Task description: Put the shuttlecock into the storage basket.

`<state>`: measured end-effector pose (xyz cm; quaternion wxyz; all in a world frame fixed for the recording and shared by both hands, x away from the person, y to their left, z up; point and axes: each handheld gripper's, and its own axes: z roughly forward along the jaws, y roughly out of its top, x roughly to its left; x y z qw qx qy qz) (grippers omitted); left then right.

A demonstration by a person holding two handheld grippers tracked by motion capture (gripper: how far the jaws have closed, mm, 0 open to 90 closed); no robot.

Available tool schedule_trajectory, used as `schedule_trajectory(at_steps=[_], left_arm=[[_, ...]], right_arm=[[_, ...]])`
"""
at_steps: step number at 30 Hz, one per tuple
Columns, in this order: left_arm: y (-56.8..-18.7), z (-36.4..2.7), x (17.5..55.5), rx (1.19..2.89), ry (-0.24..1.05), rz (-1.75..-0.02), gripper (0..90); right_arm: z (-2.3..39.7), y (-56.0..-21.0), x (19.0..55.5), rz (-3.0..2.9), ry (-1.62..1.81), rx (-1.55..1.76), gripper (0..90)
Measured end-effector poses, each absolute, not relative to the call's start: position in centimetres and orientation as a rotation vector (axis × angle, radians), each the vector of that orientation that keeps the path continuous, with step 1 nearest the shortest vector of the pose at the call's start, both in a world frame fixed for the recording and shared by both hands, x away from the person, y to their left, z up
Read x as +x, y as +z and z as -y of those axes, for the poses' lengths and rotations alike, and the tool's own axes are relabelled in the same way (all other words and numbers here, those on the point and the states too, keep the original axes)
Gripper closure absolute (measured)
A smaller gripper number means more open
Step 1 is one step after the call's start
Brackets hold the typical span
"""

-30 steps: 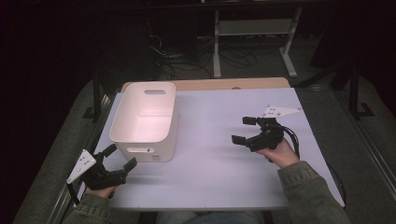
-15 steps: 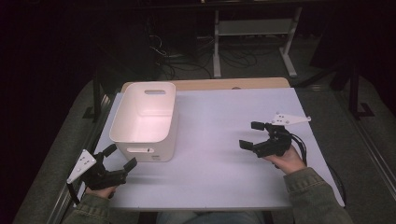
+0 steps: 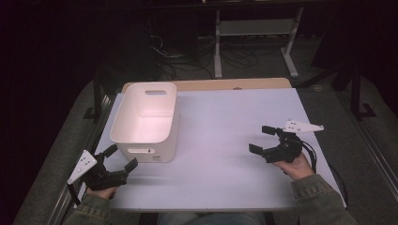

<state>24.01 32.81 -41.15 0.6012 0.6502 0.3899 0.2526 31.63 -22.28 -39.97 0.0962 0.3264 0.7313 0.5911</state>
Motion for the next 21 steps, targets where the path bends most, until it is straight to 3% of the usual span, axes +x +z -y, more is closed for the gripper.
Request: schedule_trajectory(at_steps=[21], left_arm=[[-41.1, -32.8, 24.0, 1.512, 0.585, -0.900, 0.0]], right_arm=[[25.3, -41.2, 30.0, -2.067, 1.712, 1.059, 0.0]])
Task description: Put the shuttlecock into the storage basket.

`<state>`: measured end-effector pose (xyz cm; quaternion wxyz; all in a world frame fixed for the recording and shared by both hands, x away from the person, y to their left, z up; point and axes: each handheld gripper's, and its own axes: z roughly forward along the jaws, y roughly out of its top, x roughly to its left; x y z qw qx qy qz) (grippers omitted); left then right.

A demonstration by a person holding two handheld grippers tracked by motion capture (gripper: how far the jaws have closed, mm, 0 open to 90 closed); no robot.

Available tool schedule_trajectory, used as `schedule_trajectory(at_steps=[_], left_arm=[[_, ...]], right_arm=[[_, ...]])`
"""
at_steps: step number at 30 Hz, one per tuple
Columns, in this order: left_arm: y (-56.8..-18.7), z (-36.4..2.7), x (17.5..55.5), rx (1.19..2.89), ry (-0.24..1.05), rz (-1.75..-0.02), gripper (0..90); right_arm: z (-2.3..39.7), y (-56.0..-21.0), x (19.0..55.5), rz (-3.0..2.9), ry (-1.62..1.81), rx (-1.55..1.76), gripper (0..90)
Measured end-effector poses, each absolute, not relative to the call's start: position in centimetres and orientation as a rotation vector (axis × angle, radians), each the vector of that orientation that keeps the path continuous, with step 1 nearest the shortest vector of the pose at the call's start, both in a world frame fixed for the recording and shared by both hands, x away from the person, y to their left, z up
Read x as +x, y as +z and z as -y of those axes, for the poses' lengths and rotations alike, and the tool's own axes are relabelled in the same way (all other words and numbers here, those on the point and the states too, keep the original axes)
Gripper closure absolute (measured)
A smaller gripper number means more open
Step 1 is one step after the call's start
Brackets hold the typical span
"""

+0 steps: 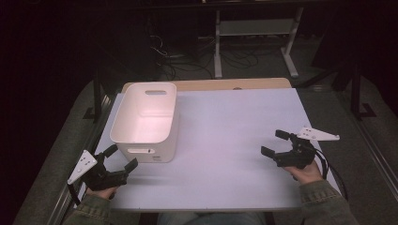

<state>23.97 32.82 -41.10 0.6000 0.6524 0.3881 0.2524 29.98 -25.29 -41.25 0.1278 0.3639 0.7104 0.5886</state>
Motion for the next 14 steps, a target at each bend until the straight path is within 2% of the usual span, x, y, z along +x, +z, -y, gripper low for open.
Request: schedule_trajectory(at_steps=[14], left_arm=[[-41.09, -32.79, 23.90, 1.513, 0.579, -0.903, 0.0]], right_arm=[[26.33, -41.54, 29.19, -2.045, 1.677, 1.075, 0.0]])
